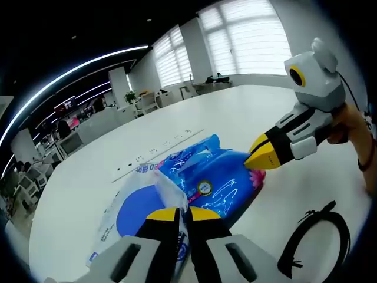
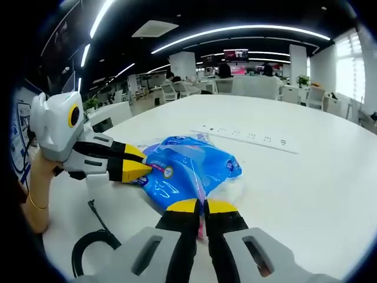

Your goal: Arrange the tabletop items into an orderly group along one side of the table until the central work area is clear of visible clutter.

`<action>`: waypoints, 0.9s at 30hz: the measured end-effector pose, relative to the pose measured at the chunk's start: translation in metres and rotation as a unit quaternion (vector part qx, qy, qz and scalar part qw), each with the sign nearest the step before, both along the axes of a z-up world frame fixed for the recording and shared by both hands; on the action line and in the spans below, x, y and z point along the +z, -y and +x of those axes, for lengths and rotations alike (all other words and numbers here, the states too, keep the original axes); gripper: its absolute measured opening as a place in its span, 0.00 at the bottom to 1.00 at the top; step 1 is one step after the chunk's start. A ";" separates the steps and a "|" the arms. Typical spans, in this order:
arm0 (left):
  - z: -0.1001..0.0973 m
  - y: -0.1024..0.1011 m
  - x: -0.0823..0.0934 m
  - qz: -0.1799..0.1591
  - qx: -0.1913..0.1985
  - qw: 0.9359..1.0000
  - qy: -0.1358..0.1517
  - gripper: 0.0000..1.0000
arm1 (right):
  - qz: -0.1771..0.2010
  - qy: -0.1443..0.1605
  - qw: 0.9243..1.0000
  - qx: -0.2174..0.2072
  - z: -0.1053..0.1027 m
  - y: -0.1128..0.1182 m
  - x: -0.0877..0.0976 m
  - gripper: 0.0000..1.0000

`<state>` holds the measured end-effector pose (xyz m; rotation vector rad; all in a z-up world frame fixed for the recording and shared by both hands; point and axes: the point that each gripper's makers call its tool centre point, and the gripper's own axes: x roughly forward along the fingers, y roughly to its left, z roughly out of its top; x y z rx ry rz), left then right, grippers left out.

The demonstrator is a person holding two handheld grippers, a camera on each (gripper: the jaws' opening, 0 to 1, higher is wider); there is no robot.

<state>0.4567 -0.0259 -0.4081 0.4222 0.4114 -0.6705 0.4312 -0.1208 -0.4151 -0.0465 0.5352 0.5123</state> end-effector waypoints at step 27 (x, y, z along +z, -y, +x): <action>0.002 0.000 0.017 -0.038 0.003 0.999 0.018 0.01 | 0.008 0.027 1.000 -0.006 0.008 0.003 0.018 0.00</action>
